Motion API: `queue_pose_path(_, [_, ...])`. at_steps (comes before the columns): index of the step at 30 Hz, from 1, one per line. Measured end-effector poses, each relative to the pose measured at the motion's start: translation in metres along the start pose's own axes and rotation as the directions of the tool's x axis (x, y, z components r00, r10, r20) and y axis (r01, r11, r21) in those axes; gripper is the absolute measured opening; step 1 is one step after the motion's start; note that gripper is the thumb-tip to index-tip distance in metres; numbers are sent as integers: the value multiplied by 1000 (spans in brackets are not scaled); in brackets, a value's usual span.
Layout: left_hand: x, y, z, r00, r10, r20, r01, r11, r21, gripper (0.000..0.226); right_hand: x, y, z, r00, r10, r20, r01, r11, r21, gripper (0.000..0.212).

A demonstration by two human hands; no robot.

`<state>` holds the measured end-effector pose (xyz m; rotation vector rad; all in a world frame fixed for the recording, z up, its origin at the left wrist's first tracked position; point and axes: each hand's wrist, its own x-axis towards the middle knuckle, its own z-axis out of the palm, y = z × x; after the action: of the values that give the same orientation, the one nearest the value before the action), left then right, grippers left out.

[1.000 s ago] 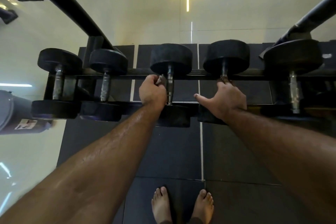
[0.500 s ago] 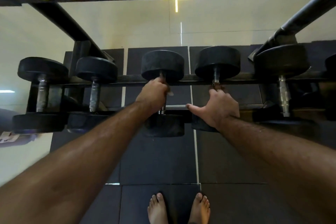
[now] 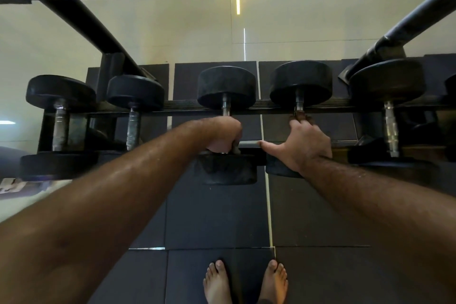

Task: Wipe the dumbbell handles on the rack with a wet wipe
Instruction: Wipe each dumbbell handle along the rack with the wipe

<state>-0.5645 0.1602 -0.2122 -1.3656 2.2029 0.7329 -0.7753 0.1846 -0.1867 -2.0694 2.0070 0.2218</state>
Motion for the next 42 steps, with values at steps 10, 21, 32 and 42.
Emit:
queue_pose_path(10, [4, -14, 20, 997, -3, -83, -9, 989, -145, 15, -1, -5, 1, 1000, -1, -13, 1, 1000, -27, 109])
queue_pose_path(21, [2, -12, 36, 682, -552, -479, 96, 718, -690, 16, 3, -2, 9, 1000, -10, -5, 10, 997, -78, 113])
queue_pose_path(32, [11, -30, 27, 746, -245, -620, 58, 950, -306, 15, 4, -1, 5, 1000, -26, 16, 27, 997, -75, 113])
queue_pose_path(42, [-16, -58, 33, 937, -310, -161, 68, 615, -786, 10, 6, 0, 6, 999, -33, 33, 36, 996, -85, 114])
